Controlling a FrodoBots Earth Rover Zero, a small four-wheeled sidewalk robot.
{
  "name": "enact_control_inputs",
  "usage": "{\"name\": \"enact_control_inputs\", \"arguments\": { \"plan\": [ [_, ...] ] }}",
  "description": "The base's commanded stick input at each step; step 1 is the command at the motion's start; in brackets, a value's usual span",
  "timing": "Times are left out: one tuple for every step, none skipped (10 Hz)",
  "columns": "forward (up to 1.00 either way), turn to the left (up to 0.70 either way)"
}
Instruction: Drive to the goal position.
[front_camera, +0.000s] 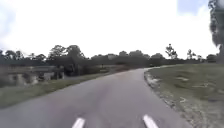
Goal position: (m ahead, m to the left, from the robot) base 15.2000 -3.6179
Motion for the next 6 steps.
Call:
{"name": "enact_control_inputs", "arguments": {
  "plan": [
    [0.85,0.00],
    [0.85,0.00],
    [0.85,0.00],
    [0.85,-0.03],
    [0.85,-0.23],
    [0.85,-0.34]
  ]
}}
